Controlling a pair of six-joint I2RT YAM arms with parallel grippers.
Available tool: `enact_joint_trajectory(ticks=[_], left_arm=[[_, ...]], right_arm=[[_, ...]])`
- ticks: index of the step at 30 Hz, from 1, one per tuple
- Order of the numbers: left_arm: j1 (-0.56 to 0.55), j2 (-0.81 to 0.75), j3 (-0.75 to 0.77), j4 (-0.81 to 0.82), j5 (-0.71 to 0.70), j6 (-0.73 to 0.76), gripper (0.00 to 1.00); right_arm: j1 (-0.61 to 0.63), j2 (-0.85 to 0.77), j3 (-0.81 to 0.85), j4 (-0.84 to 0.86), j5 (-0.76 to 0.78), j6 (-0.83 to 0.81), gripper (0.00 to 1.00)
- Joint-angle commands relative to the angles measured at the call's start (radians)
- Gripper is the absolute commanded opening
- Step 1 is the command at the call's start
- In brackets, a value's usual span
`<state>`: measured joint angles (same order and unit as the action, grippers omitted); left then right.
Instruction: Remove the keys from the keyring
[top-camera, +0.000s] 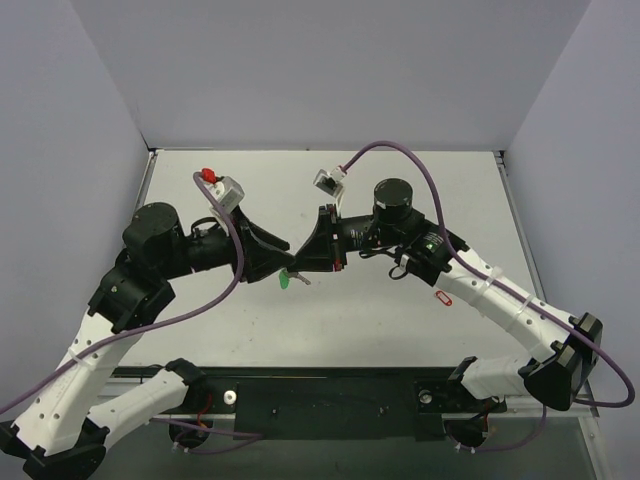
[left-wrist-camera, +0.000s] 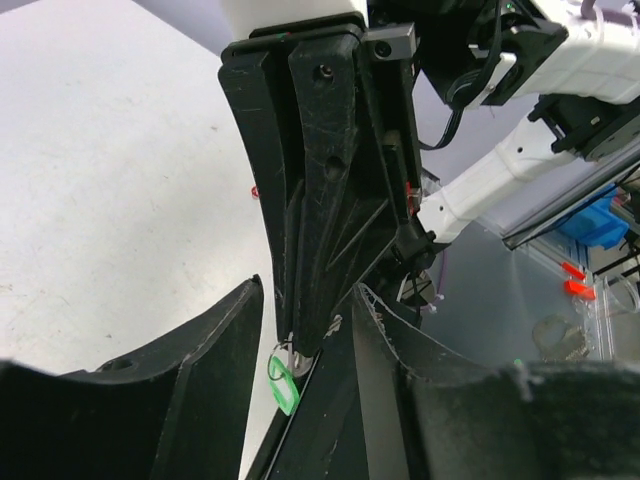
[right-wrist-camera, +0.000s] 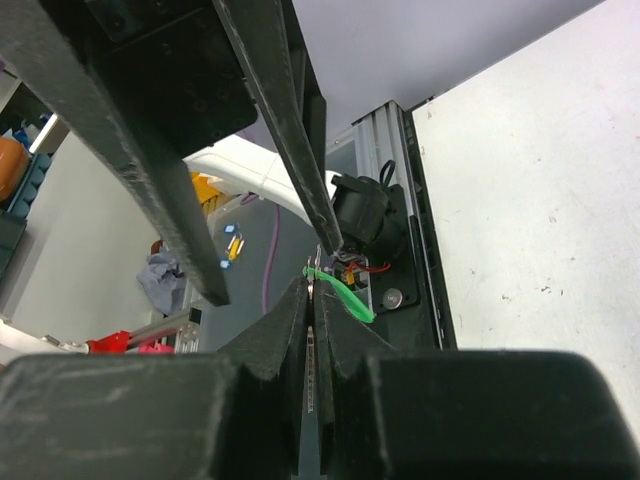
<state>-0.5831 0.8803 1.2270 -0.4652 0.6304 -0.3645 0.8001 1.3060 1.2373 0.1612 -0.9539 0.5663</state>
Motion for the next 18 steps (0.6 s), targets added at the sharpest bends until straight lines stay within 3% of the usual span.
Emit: enact_joint_trajectory(ticks=[1, 7, 13, 18], left_arm=[[-0.004, -0.032, 0.0, 0.1, -0.061, -0.034, 0.52], [-0.004, -0.101, -0.032, 0.123, -0.195, -0.066, 0.56], [-0.003, -0.243, -0.199, 0.302, -0.34, -0.255, 0.56], [-0.004, -0.333, -0.325, 0.45, -0.344, -0.329, 0.55]], right_arm=[[0.002, -0.002, 0.033, 0.052, 0.009, -0.028, 0.0], [0.002, -0.017, 0.03, 0.055, 0.009, -0.032, 0.0], [0.001, -0.045, 0.001, 0.136, 0.02, 0.004, 0.0], [-0.002, -0.054, -0.021, 0.218, 0.026, 0.05, 0.0]])
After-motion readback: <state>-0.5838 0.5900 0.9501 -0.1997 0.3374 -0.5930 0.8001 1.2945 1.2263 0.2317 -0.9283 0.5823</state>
